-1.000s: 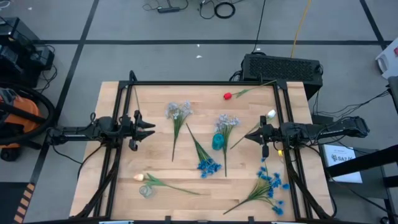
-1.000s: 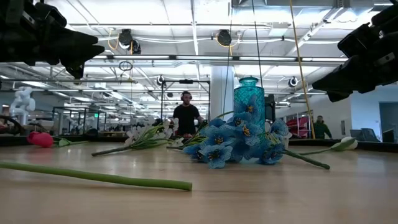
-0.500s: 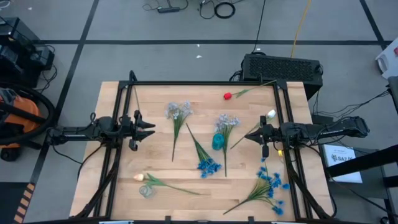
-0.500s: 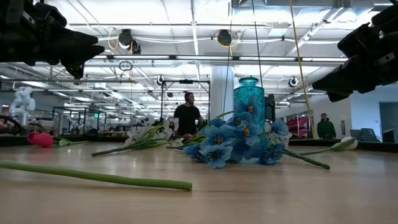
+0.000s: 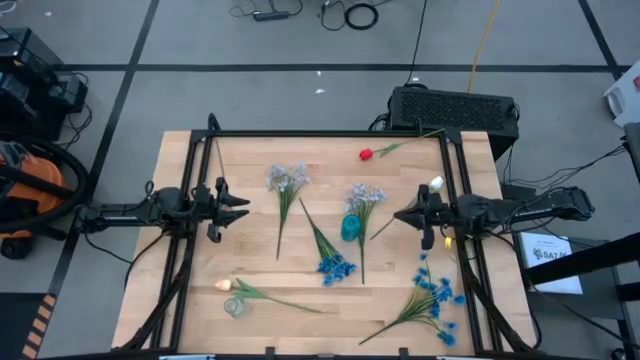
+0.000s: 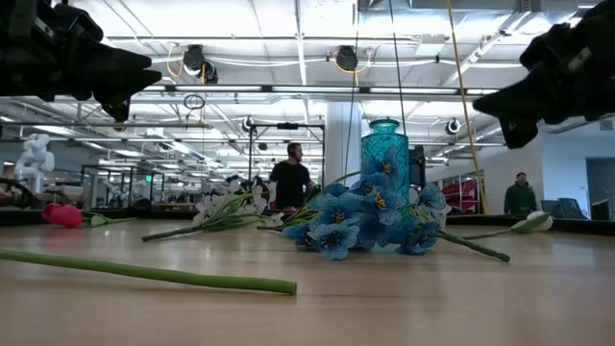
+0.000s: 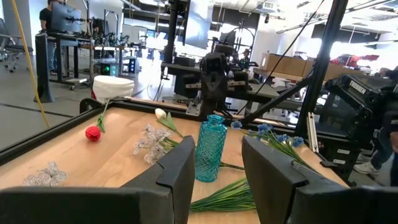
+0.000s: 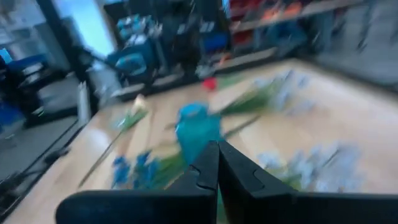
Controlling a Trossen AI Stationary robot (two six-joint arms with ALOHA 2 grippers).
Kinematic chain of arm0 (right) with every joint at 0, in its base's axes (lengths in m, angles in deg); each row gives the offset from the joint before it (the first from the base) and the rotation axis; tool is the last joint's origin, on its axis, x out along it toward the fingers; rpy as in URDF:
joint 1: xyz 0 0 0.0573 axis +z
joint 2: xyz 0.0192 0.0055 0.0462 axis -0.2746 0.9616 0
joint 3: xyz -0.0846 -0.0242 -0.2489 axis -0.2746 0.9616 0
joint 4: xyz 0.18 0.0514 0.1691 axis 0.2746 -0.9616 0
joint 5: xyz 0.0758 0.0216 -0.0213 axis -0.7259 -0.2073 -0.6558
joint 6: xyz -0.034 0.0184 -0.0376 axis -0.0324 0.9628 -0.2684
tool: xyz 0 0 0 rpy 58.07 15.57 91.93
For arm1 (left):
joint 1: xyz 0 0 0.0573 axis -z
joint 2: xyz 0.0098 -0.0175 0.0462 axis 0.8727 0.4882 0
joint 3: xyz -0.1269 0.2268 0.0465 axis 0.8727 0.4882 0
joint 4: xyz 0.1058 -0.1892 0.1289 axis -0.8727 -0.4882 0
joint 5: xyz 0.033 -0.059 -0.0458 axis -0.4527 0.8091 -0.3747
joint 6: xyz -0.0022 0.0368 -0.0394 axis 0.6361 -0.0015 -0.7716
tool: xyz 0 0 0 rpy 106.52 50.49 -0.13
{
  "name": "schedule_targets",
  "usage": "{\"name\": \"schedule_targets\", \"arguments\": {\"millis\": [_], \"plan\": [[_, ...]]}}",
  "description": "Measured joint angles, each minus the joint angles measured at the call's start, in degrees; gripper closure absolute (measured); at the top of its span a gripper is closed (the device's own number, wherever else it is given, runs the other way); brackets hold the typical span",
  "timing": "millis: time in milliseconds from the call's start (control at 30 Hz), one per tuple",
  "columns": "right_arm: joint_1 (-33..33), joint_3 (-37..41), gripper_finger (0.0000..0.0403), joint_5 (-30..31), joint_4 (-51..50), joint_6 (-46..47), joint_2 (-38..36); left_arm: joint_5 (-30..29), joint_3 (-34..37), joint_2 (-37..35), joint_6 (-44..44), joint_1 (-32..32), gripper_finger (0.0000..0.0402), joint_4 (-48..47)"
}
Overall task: Sort flowers into vase by color
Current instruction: Put the right white flowers into the blue flower vase
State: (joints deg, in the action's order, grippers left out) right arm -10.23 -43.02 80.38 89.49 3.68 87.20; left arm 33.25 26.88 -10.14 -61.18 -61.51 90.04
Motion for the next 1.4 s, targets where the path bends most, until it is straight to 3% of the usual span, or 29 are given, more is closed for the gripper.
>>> {"name": "schedule_targets", "arguments": {"millis": [200, 467, 633, 733, 867, 1033, 1200, 1400], "plan": [[0.04, -2.83, 0.0403, 8.91, 11.93, -7.12, 2.51, 0.00, 0.00, 0.00, -0.01, 0.00, 0.0262, 0.01], [0.01, -22.42, 0.0403, 26.78, 8.12, -13.93, 14.83, -0.02, -0.02, 0.00, 0.01, 0.00, 0.0262, 0.01], [-0.05, -38.81, 0.0403, 39.89, -1.69, -15.15, 24.89, 0.00, -0.02, 0.00, 0.00, 0.00, 0.0262, 0.00], [-0.84, -47.75, 0.0403, 43.79, -13.13, -11.16, 30.43, 0.00, -0.01, 0.02, 0.00, 0.00, 0.0262, -0.01], [-3.05, -58.12, 0.0403, 42.99, -32.92, 5.84, 36.96, -0.02, -0.02, 0.00, -0.01, 0.00, 0.0262, 0.01], [-8.59, -64.65, 0.0403, 31.57, -53.74, 23.99, 44.48, 0.00, 0.00, 0.01, 0.01, 0.00, 0.0262, 0.00], [-14.75, -65.12, 0.0402, 14.33, -58.59, 34.67, 50.18, 0.00, 0.00, 0.02, 0.01, 0.00, 0.0262, -0.01], [-20.80, -65.12, 0.0373, 5.33, -59.39, 33.98, 58.10, -0.01, -0.02, 0.02, -0.01, 0.00, 0.0262, 0.01]]}}
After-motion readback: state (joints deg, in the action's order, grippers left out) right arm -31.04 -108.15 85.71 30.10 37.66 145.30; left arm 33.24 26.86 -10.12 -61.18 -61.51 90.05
